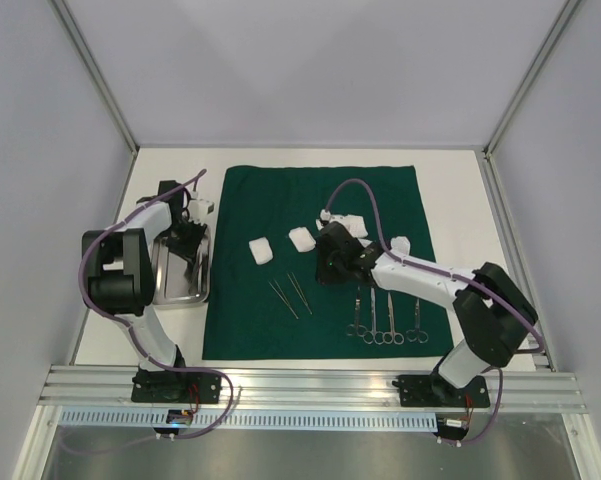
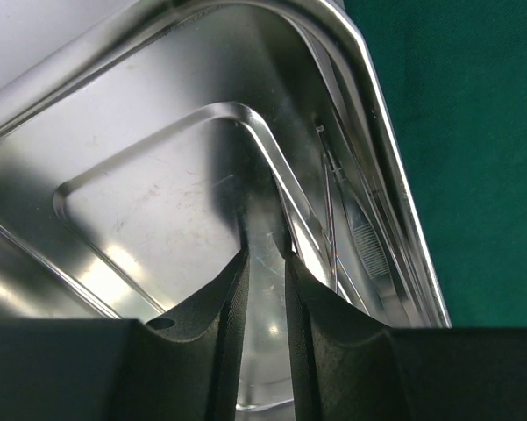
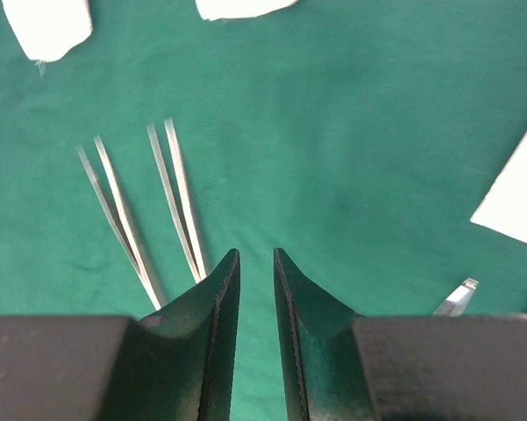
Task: Prepare the surgical pack
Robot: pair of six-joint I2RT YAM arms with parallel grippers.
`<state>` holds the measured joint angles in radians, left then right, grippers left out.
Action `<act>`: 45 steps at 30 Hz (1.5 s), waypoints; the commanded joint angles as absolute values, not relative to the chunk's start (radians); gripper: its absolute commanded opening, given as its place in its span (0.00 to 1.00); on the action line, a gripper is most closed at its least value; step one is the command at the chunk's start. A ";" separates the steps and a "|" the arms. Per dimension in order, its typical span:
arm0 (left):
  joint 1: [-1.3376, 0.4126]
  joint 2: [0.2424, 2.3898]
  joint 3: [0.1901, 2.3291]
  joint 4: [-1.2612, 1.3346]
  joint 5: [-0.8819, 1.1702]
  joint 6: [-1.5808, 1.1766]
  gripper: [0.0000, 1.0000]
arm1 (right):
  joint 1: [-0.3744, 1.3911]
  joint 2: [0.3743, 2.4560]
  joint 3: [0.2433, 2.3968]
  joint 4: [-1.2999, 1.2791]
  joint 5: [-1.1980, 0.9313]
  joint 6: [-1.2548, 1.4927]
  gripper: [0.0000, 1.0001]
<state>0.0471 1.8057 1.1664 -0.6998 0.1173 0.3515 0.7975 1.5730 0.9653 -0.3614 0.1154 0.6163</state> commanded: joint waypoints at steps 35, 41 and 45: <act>0.256 1.085 0.848 -0.822 0.089 0.344 0.64 | 0.977 1.796 1.423 -0.583 0.204 0.560 0.01; 0.255 1.045 0.830 -0.778 0.025 0.324 0.70 | 0.999 1.905 1.618 -0.368 0.106 0.702 0.00; 0.256 1.016 0.822 -0.753 0.002 0.313 0.77 | 1.017 2.121 1.820 -0.253 0.060 0.824 0.01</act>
<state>0.2512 1.0500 0.8230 -0.7975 0.0349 0.3416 1.0023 1.9842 1.7180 -0.3988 0.1120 0.7010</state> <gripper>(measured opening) 0.759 0.015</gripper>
